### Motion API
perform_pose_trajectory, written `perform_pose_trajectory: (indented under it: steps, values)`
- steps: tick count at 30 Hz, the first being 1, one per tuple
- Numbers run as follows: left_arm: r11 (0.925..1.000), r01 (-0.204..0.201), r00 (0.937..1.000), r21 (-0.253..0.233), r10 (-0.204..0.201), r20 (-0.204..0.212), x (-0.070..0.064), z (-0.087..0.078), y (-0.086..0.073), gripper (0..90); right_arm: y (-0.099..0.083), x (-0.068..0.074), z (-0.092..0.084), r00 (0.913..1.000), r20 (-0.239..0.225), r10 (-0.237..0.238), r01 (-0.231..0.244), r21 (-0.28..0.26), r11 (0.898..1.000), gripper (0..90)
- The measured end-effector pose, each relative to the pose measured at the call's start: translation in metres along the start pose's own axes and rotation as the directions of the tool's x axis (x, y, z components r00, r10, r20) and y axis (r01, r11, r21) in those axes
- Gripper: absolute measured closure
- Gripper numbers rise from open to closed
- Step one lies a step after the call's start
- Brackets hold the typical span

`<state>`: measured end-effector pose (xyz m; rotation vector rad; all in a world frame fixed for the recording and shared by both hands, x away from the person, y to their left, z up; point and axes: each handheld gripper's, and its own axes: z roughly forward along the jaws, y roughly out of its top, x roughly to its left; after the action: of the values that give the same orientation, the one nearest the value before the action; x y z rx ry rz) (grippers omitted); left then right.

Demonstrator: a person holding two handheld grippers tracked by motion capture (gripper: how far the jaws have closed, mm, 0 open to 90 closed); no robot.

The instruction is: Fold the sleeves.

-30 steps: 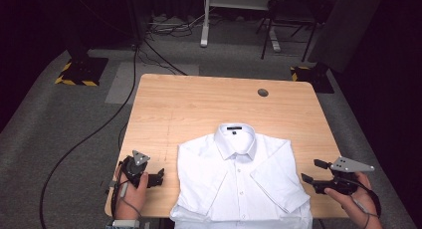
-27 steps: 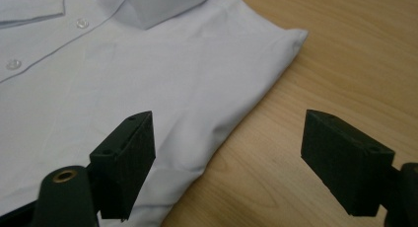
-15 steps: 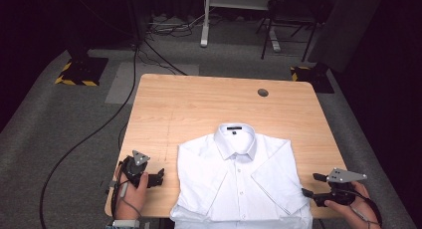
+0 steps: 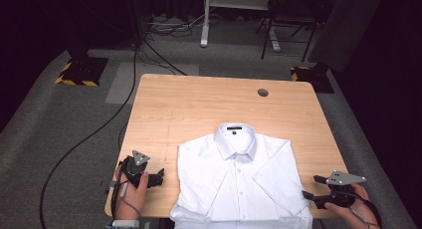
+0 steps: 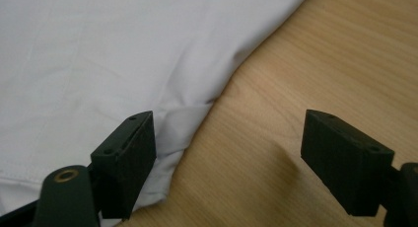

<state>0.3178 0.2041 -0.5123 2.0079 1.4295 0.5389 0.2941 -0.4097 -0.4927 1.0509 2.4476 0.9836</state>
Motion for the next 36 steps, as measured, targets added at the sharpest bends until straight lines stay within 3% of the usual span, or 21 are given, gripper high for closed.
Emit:
perform_pose_trajectory:
  steps: [4,12,23,33,36]
  values:
    - [1.0000,0.001,1.0000,0.000,-0.001,0.000,0.000,0.000,0.000,0.0,0.009,-0.002,-0.005,0.9998,-0.002,0.018,-0.018,-0.058,0.998,19.8]
    - [1.0000,0.000,1.0000,0.002,0.000,0.000,0.000,0.000,0.000,0.0,0.033,-0.010,-0.012,0.9999,0.016,0.003,-0.001,-0.130,0.992,18.9]
    - [1.0000,0.001,1.0000,0.002,-0.001,-0.001,0.000,0.000,0.000,0.1,0.055,-0.012,-0.007,0.9995,0.017,-0.028,0.030,-0.154,0.988,19.1]
    - [1.0000,0.004,1.0000,0.000,-0.004,-0.007,-0.001,0.001,0.002,0.8,0.063,-0.015,0.001,0.9997,0.007,-0.021,0.022,-0.164,0.986,19.3]
    - [0.9998,-0.022,0.9998,-0.004,0.022,-0.002,-0.004,0.001,0.006,6.4,0.064,-0.017,0.005,0.9998,0.009,-0.016,0.017,-0.164,0.986,19.4]
